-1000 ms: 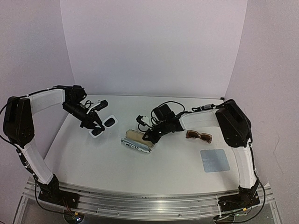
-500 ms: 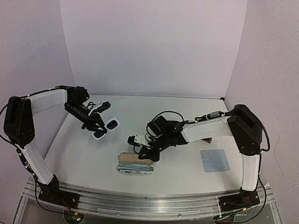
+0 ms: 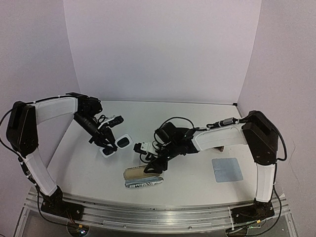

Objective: Organize the sunglasses
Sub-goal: Move the sunglasses case at the center of the board, then place the sunglasses in the sunglasses case.

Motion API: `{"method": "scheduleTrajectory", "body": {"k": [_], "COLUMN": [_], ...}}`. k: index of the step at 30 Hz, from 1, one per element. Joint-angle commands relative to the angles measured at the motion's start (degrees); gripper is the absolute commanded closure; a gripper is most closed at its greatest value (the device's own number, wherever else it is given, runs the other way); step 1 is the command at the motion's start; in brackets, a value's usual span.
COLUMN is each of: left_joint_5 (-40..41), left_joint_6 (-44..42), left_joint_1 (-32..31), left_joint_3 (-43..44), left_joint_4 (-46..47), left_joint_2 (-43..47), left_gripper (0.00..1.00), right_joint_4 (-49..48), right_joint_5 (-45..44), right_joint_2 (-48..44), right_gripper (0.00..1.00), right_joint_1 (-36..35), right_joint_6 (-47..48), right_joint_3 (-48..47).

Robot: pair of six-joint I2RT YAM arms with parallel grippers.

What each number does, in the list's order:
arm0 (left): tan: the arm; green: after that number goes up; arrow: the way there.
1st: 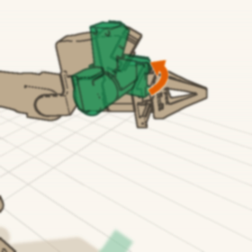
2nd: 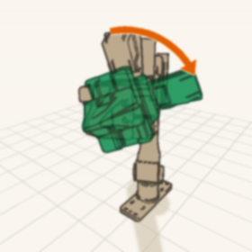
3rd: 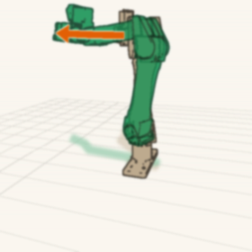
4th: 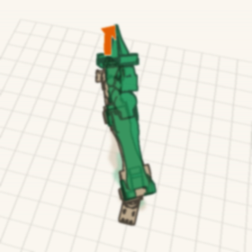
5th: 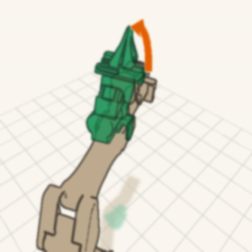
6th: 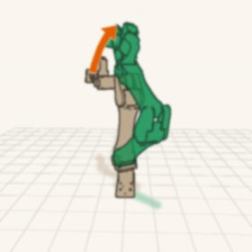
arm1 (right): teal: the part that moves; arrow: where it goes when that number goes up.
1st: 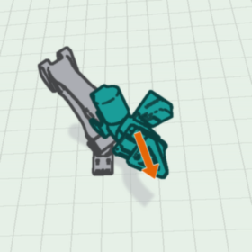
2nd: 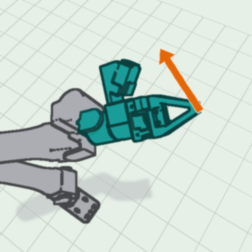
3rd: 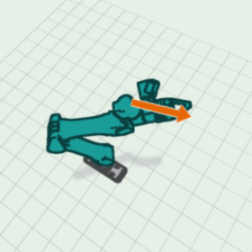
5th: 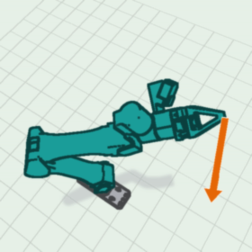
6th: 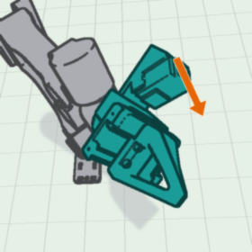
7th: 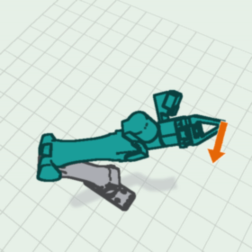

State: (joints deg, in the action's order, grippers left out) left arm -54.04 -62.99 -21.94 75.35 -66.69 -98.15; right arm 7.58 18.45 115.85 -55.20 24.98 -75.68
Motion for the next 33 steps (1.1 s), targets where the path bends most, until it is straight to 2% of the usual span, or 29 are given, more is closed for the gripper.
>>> {"method": "scheduleTrajectory", "body": {"k": [1,4,7,12,15,22,29,33], "left_joint_5": [-1.8,-2.74,-0.93,-0.04,-2.77,-2.64,-4.72,-6.06], "left_joint_6": [3.02,8.73,18.77,27.54,30.83,25.4,20.33,21.73], "left_joint_1": [-2.96,-5.85,-9.47,-17.13,-18.04,-18.69,-18.84,-19.6], "left_joint_3": [4.56,6.58,8.11,9.97,10.82,16.81,16.79,15.13], "left_joint_4": [-3.9,-3.6,0.09,2.23,4.02,-3.98,-11.28,-11.73], "left_joint_2": [-3.05,-4.26,-5.54,-8.81,-12.94,-23.88,-26.38,-26.18], "left_gripper": [0.89,0.91,0.94,0.94,0.93,0.91,0.91,0.91], "right_joint_4": [-1.22,-1.43,-2.46,-11.8,-16.44,-18.25,-18.38,-18.53], "right_joint_5": [-2.35,-3.55,-5.36,-8.36,-10.19,-10.77,-10.86,-11.02], "right_joint_2": [-9.4,-14.69,-20.25,-26.9,-29.65,-33.23,-37.52,-38.03], "right_gripper": [0.33,0.31,0.31,0.31,0.31,0.31,0.31,0.31], "right_joint_1": [0.44,1.97,3.52,5.01,5.02,4.97,5.01,4.97], "right_joint_6": [-4.24,-8.51,-14.34,-24.37,-29.85,-32.73,-35.28,-35.84], "right_joint_3": [-0.7,3.99,10.92,22.47,27.33,31.82,35.22,35.73]}}
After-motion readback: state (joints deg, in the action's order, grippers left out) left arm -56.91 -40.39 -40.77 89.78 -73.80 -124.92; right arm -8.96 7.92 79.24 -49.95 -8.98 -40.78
